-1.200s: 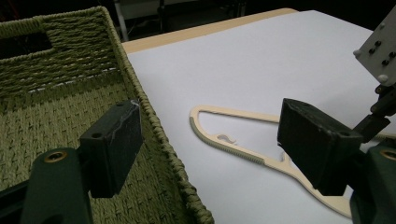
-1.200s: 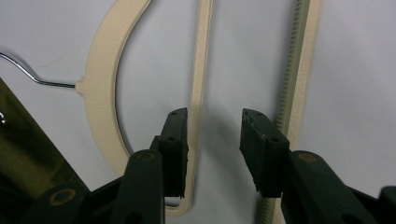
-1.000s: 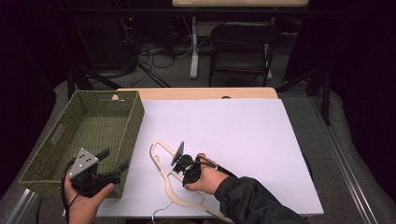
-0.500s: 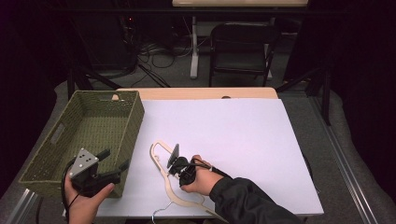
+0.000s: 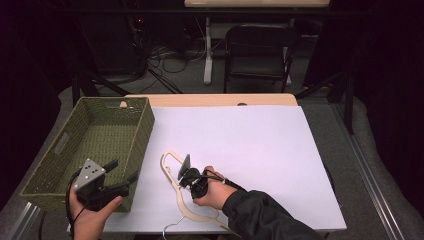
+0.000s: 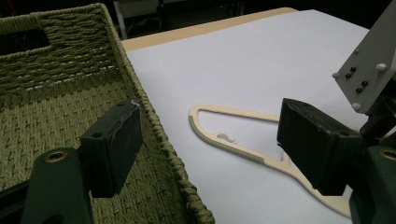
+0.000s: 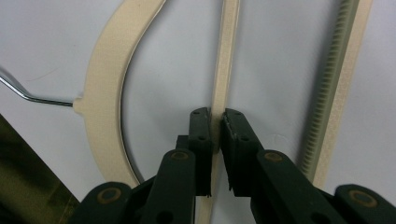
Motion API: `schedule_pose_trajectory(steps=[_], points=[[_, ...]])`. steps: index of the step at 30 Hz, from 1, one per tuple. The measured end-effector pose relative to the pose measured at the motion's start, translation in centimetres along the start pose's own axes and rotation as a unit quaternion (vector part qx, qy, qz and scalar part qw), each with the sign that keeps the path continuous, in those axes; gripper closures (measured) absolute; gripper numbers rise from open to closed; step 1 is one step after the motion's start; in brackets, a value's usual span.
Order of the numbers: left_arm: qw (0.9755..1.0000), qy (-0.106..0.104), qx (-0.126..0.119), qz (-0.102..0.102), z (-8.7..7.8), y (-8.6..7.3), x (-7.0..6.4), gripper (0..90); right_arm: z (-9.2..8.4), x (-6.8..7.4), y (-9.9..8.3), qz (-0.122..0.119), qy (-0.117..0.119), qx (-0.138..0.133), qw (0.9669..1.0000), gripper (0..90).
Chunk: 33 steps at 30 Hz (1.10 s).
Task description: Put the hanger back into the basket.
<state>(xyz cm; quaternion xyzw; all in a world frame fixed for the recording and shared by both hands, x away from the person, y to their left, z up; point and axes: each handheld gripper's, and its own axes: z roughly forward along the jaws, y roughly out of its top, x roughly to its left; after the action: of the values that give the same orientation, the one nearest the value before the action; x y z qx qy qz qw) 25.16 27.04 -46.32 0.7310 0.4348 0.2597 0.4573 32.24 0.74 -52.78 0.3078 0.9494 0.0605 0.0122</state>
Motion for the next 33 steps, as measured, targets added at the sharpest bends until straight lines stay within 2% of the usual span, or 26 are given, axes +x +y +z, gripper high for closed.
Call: schedule_pose_trajectory(steps=[7,12,20,21,25,26,28,31,33], points=[[1.0,0.0,0.001,0.0,0.01,-0.02,0.02,22.6,-0.02,-0.07,0.01,0.011,0.001,0.0,0.9999,84.0],[1.0,0.0,0.001,-0.001,0.03,-0.03,0.03,22.6,-0.07,-0.21,-0.02,0.027,0.009,-0.001,0.9996,84.7],[1.0,0.0,0.0,0.0,-0.01,-0.02,0.02,22.8,-0.13,-0.22,-0.03,0.033,0.014,-0.002,0.9994,85.3],[1.0,0.0,0.0,0.0,-0.02,-0.02,0.02,22.9,-0.24,-0.29,-0.02,0.033,0.017,0.003,0.9993,85.4],[1.0,0.0,0.0,0.0,-0.01,-0.04,0.02,22.9,-0.22,-0.47,-0.15,0.042,0.028,-0.005,0.9987,85.6],[1.0,0.0,0.0,0.0,-0.01,-0.04,0.02,23.0,-0.3,-0.58,-0.15,0.041,0.033,0.001,0.9986,85.5],[1.0,0.0,0.0,0.0,0.0,-0.04,-0.01,23.0,-0.25,-0.61,-0.23,0.044,0.032,-0.004,0.9985,85.6],[1.0,0.0,0.0,0.0,0.01,-0.03,-0.02,23.0,-0.28,-0.9,-0.37,0.045,0.047,-0.007,0.9978,85.7],[1.0,0.0,-0.001,-0.001,0.02,-0.03,-0.03,23.0,-0.49,-0.97,-0.42,0.045,0.041,0.001,0.9981,85.7]])
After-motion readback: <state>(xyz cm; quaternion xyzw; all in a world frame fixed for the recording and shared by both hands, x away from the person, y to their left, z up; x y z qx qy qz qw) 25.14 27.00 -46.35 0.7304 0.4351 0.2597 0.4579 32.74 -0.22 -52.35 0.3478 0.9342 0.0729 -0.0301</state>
